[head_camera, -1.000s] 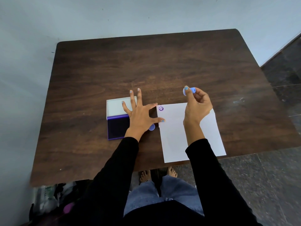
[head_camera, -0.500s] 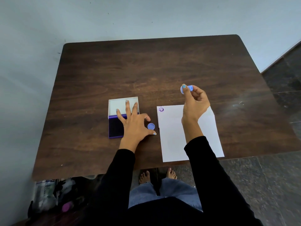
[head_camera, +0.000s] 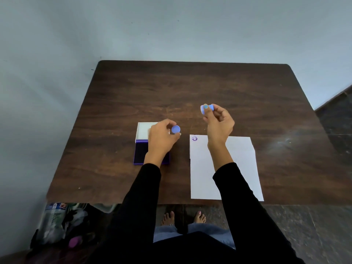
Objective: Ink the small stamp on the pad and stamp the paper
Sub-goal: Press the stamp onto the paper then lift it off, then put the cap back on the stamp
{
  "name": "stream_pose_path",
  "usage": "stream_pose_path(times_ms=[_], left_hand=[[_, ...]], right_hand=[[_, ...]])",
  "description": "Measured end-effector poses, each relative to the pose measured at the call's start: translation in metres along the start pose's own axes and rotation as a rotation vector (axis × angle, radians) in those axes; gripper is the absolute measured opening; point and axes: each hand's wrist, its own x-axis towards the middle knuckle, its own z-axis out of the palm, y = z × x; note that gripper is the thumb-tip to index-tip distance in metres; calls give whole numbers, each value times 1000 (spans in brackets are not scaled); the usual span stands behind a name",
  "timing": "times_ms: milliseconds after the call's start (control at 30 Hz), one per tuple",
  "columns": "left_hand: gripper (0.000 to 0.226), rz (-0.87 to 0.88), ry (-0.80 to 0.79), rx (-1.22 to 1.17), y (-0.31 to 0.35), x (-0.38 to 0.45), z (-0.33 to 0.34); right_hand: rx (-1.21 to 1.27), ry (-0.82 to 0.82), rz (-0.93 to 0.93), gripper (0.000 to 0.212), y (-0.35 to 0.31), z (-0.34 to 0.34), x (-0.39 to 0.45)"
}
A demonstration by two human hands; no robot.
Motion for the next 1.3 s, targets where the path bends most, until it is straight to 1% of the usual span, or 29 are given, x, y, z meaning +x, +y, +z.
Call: stream_pose_path(times_ms=[67,167,267,367,500,667,733,867,1033,1167,1300], left_hand=[[28,-59,33,-123,7,0,-3],[28,-103,90,-229,9,-8,-2],[22,-118,144,-304,3,-13,-4],[23,-123,173,-331,0,-16,-6],[24,-123,207,-375,-2,-19,-7],[32,-143,212,-475,-7,-23,-7],[34,-137,206,-500,-7,-24,-6],[34,-124,197,-539,-8,-25,-4],[38,-149,208,-552,-9,-26,0],[39,-160,212,-562,-11,-26,0],[35,-148,206,-554,-10,-25,1]], right_hand=[[9,-131,36,20,2,10,-8],[-55,-339,50,16,13,20,-20],[-187,-436,-12,13,22,23,-26],[-289,-507,-59,14,27,24,-25],[-330,-521,-33,15,32,25,-25],[-264,-523,77,21,34,23,-25],[-267,-534,84,25,33,21,-24],[-227,-572,112,25,30,17,-23],[-158,-581,199,21,29,16,-20],[-150,-623,228,24,30,13,-19],[-116,-597,270,25,30,13,-19]])
